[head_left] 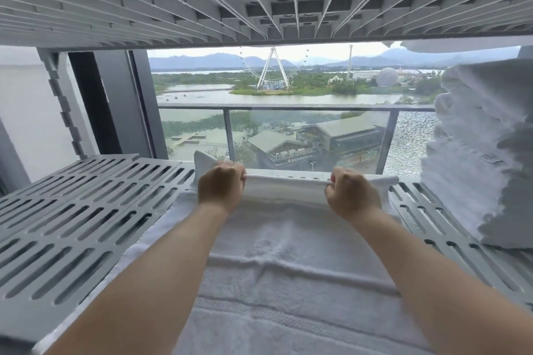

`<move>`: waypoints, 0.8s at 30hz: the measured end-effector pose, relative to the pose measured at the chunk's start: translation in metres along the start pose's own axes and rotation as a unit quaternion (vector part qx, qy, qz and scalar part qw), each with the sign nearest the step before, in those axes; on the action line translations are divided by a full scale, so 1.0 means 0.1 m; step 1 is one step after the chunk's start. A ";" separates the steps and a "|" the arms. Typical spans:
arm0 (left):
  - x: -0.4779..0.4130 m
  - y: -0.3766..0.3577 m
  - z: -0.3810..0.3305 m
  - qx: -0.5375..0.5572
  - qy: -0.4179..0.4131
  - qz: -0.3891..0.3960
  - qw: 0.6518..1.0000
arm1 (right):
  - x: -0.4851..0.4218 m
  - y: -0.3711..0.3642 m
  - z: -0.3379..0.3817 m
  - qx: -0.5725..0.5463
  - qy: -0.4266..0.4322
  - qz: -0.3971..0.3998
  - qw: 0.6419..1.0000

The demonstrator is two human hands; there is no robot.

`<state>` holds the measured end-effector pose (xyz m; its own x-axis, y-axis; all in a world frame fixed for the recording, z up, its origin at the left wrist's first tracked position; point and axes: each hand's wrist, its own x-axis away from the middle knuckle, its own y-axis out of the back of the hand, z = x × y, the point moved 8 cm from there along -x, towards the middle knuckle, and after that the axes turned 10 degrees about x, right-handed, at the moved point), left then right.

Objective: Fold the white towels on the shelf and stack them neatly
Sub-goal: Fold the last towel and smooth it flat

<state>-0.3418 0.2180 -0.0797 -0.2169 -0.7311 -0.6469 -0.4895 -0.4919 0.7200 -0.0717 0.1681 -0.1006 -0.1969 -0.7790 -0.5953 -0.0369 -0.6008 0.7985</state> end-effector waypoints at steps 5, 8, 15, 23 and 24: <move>0.29 0.24 -0.06 -0.003 0.009 -0.017 1.000 | 0.32 0.24 0.05 0.043 0.008 0.001 0.999; 0.44 0.37 -0.07 0.004 0.016 -0.026 1.000 | 0.49 0.45 0.12 0.044 0.004 -0.004 0.999; 0.87 0.59 -0.03 0.036 0.006 -0.007 0.999 | 0.97 0.76 0.26 0.032 -0.017 0.030 0.999; 1.23 0.53 0.01 0.081 -0.020 0.071 0.994 | 1.50 0.74 0.24 0.034 -0.074 0.026 0.996; 1.26 0.51 0.01 0.084 -0.029 0.080 0.993 | 1.52 0.70 0.23 0.036 -0.078 0.041 0.995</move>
<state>-0.3951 0.1015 -0.1243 -0.3493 -0.7631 -0.5437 -0.5769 -0.2821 0.7666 -0.1264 0.0118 -0.1329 -0.3517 -0.7843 -0.5110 -0.0831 -0.5176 0.8516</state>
